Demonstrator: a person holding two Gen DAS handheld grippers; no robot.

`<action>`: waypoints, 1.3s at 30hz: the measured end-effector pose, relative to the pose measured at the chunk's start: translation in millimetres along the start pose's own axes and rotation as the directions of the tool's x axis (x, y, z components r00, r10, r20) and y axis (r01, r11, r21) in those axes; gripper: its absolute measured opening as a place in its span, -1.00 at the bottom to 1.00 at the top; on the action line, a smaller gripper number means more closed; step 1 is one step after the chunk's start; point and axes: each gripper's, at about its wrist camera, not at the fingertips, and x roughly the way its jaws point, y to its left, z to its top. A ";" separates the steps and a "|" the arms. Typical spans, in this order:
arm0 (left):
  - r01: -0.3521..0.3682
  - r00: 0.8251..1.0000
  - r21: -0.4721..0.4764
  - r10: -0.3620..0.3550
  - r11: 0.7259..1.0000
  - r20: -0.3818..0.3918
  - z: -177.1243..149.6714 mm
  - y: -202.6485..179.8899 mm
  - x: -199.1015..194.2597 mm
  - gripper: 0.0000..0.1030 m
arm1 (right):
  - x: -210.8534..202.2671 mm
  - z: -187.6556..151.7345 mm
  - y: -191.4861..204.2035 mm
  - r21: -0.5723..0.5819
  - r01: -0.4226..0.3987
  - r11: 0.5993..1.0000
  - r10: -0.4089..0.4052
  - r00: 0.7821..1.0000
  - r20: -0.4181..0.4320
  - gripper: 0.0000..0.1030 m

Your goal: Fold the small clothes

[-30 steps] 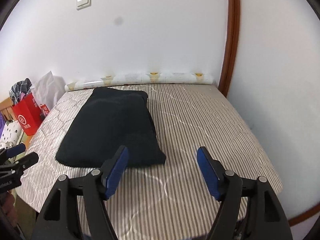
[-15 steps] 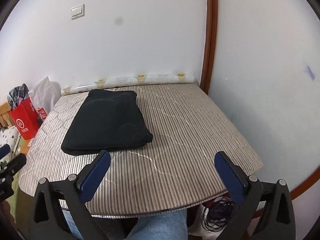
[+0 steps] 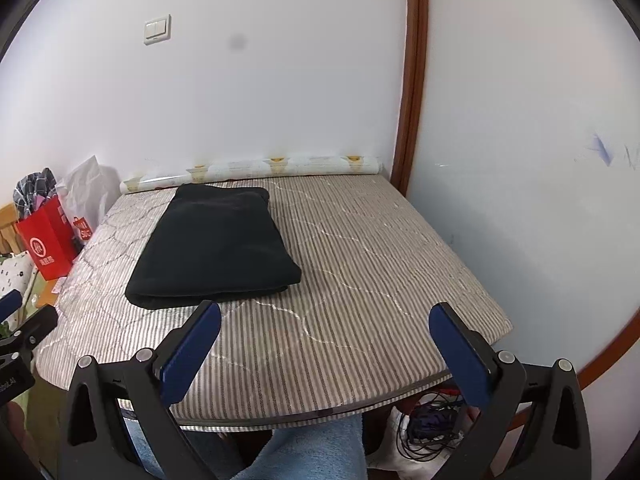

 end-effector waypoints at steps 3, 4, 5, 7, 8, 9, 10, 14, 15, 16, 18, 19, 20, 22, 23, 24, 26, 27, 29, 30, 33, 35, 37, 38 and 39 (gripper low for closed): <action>-0.002 1.000 -0.003 0.002 1.000 0.000 0.1 -0.7 -0.1 0.83 | 1.3 -0.7 -0.1 -0.001 0.014 1.000 -0.014 1.000 -0.003 0.98; -0.001 1.000 -0.004 0.001 1.000 -0.001 0.0 -0.8 0.1 0.83 | 1.8 -1.0 -0.6 -0.001 0.011 1.000 -0.011 1.000 -0.004 0.98; -0.002 1.000 -0.004 0.002 1.000 -0.002 0.0 -0.5 0.2 0.83 | 2.2 -1.3 -0.8 -0.001 0.009 1.000 -0.009 1.000 -0.006 0.98; -0.004 1.000 -0.002 0.004 1.000 -0.001 0.0 -0.7 0.1 0.83 | 2.6 -1.8 -1.1 0.002 0.010 1.000 -0.010 1.000 -0.007 0.98; -0.005 1.000 -0.002 0.005 1.000 -0.001 -0.1 -0.7 0.0 0.83 | 2.5 -2.2 -0.5 -0.001 0.011 1.000 -0.011 1.000 -0.007 0.98; -0.005 1.000 -0.003 0.005 1.000 0.000 -0.4 -0.6 -0.1 0.83 | 2.9 -2.4 -0.5 -0.004 0.011 1.000 -0.012 1.000 -0.007 0.98; -0.005 1.000 -0.003 0.005 1.000 -0.001 -0.6 -0.2 0.0 0.83 | 2.9 -2.5 0.1 -0.006 0.013 1.000 -0.013 1.000 -0.008 0.98; -0.002 1.000 -0.004 0.002 1.000 -0.005 -1.3 0.3 0.6 0.83 | 2.0 -3.2 0.2 -0.006 0.014 1.000 -0.014 1.000 -0.007 0.98; -0.002 1.000 -0.004 0.002 1.000 -0.005 -1.6 0.2 0.7 0.83 | 2.2 -3.2 0.0 -0.007 0.014 1.000 -0.014 1.000 -0.007 0.98; -0.002 1.000 -0.003 0.002 1.000 -0.006 -1.5 1.3 1.0 0.83 | 2.2 -3.2 0.4 -0.008 0.016 1.000 -0.016 1.000 -0.008 0.98; -0.003 1.000 -0.004 0.003 1.000 -0.005 -1.7 1.7 0.8 0.83 | 1.6 -3.3 1.1 -0.009 0.015 1.000 -0.015 1.000 -0.006 0.98; -0.002 1.000 -0.003 0.002 1.000 -0.006 -1.7 2.2 0.8 0.83 | 1.9 -3.1 0.5 -0.010 0.012 1.000 -0.013 1.000 -0.007 0.98; -0.002 1.000 -0.003 0.002 1.000 -0.005 -1.7 2.3 0.8 0.83 | 1.6 -3.1 0.5 -0.011 0.011 1.000 -0.011 1.000 -0.007 0.98; -0.003 1.000 -0.003 0.003 1.000 -0.005 -1.9 2.5 0.6 0.83 | 1.6 -3.1 1.2 -0.014 0.008 1.000 -0.008 1.000 -0.006 0.98; -0.003 1.000 -0.003 0.003 1.000 -0.005 -1.8 2.9 0.6 0.83 | 1.6 -3.4 1.9 -0.016 0.008 1.000 -0.008 1.000 -0.006 0.98; -0.003 1.000 -0.003 0.003 1.000 -0.005 -1.9 3.2 0.6 0.83 | 1.6 -3.7 2.5 -0.017 0.009 1.000 -0.009 1.000 -0.006 0.98; -0.003 1.000 -0.006 0.003 1.000 -0.003 -2.4 3.9 0.3 0.83 | 1.3 -4.2 3.8 -0.020 0.008 1.000 -0.008 1.000 -0.006 0.98; -0.003 1.000 -0.007 0.003 1.000 -0.003 -2.6 4.1 0.3 0.83 | 1.2 -4.4 4.6 -0.022 0.008 1.000 -0.009 1.000 -0.006 0.98; -0.005 1.000 -0.011 0.005 1.000 -0.003 -3.0 4.5 0.4 0.83 | 0.5 -5.1 5.9 -0.025 0.011 1.000 -0.011 1.000 -0.005 0.98; -0.006 1.000 -0.013 0.006 1.000 -0.004 -3.1 5.1 0.7 0.83 | 0.2 -5.1 6.6 -0.026 0.012 1.000 -0.012 1.000 -0.004 0.98; -0.007 1.000 -0.017 0.007 1.000 -0.005 -3.3 4.9 0.7 0.83 | -0.6 -5.1 7.3 -0.029 0.011 1.000 -0.011 1.000 -0.003 0.98; -0.007 1.000 -0.017 0.007 1.000 -0.004 -3.1 5.1 0.6 0.83 | -0.8 -5.2 8.2 -0.030 0.011 0.999 -0.011 1.000 -0.004 0.98; -0.005 1.000 -0.016 0.005 1.000 -0.004 -3.1 4.8 0.6 0.83 | -1.0 -5.1 8.0 -0.029 0.010 1.000 -0.010 1.000 -0.005 0.98; -0.005 1.000 -0.017 0.005 1.000 -0.003 -3.1 4.8 0.5 0.83 | -1.1 -5.2 8.1 -0.028 0.009 1.000 -0.009 1.000 -0.005 0.98; -0.005 1.000 -0.016 0.005 1.000 -0.002 -3.4 5.4 0.0 0.83 | -1.1 -5.0 7.9 -0.029 0.009 1.000 -0.009 1.000 -0.005 0.98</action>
